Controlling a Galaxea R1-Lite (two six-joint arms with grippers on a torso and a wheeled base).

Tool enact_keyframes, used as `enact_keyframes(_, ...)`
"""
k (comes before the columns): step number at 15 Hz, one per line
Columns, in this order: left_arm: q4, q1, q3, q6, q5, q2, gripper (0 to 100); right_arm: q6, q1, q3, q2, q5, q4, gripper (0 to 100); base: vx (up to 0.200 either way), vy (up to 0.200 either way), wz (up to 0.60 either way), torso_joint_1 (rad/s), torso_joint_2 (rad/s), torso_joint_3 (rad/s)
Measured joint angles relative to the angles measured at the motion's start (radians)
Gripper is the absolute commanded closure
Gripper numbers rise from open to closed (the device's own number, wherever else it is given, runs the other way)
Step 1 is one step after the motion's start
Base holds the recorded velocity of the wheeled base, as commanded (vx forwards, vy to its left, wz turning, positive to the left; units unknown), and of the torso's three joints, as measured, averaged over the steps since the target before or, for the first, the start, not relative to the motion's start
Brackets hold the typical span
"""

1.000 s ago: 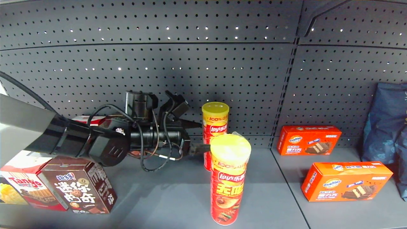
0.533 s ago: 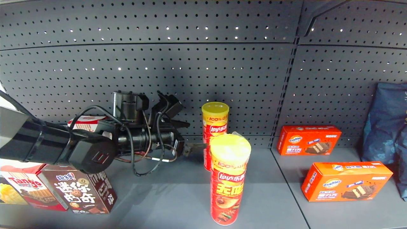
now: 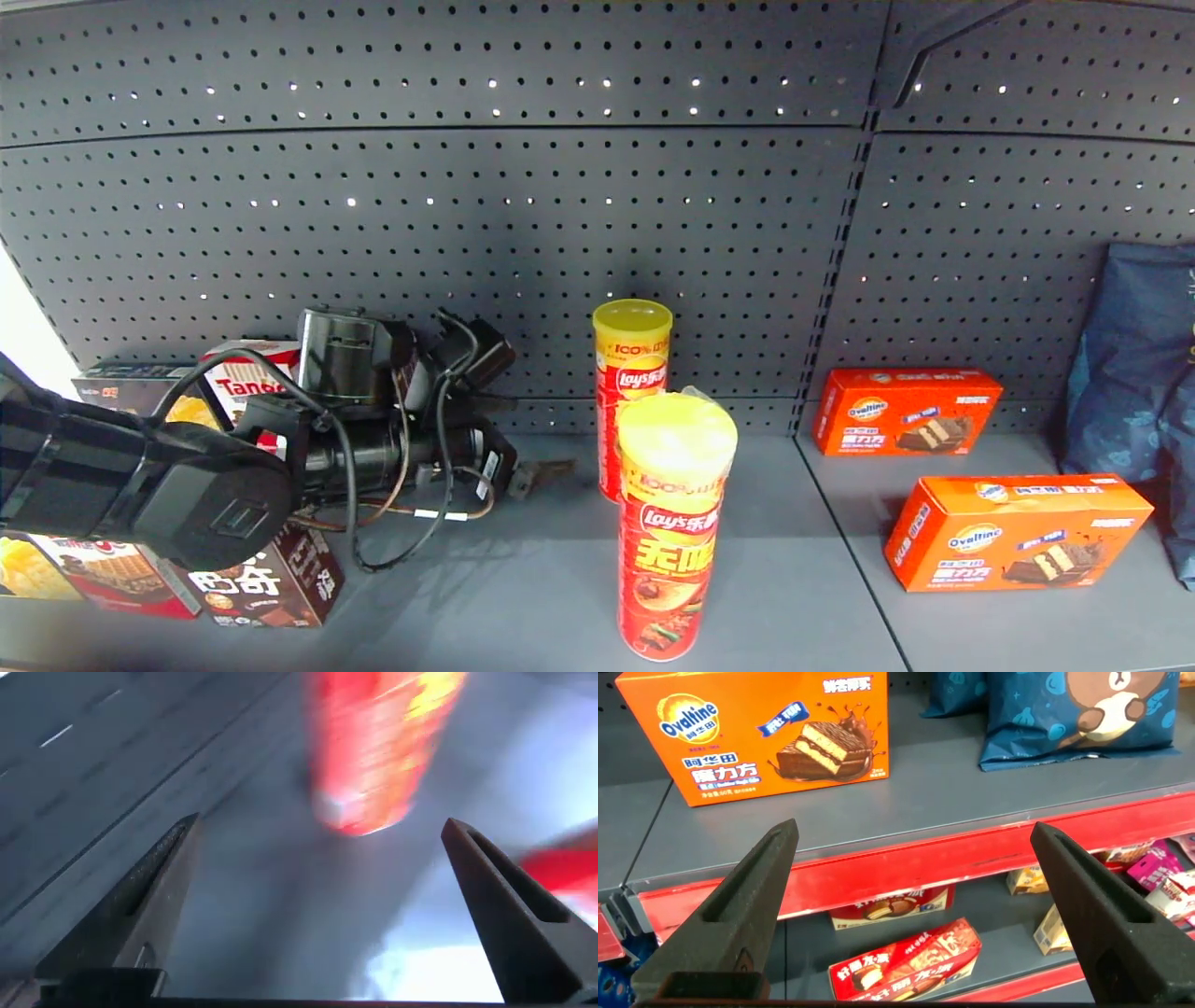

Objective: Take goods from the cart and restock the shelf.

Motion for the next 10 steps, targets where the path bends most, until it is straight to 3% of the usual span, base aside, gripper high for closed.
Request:
enact_keyframes(7,0.000,-0.049,-0.046,0.001,0.206,0.056,0,0.000,0.000,0.000,0.000,0.000,0.000,0,0.000,0.000,0.00,0.000,0.00,0.000)
enact_keyframes(10,0.000,-0.065,-0.082,-0.002,0.221,0.091,0,0.000,0.000,0.000,0.000,0.000,0.000,0,0.000,0.000,0.00,0.000,0.00,0.000)
